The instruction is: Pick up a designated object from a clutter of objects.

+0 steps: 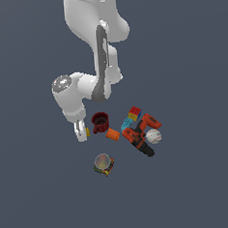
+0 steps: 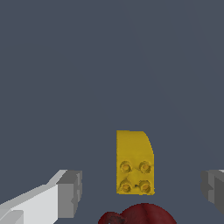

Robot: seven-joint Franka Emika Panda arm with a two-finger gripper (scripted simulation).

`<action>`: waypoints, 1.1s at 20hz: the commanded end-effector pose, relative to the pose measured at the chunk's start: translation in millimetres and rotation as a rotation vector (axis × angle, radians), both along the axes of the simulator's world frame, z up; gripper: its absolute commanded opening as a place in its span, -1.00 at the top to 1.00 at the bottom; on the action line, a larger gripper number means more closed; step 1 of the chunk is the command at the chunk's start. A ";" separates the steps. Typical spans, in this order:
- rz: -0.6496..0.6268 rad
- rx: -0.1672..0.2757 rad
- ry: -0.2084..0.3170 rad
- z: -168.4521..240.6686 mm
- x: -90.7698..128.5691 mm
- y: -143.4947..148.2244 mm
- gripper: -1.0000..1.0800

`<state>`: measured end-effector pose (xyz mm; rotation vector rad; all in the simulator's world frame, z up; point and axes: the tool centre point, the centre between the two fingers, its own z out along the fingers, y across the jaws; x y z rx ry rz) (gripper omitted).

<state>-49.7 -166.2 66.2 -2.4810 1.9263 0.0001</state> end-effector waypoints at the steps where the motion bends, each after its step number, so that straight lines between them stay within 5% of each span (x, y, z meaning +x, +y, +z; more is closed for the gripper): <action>1: -0.001 0.000 0.001 -7.9 -0.7 0.0 -0.92; 13: -0.006 0.000 0.000 -44.4 -1.0 -0.3 -0.92; 14: -0.006 0.000 0.000 -44.4 -1.0 -0.3 1.00; 22: -0.006 0.000 0.000 -44.4 -1.0 -0.3 1.00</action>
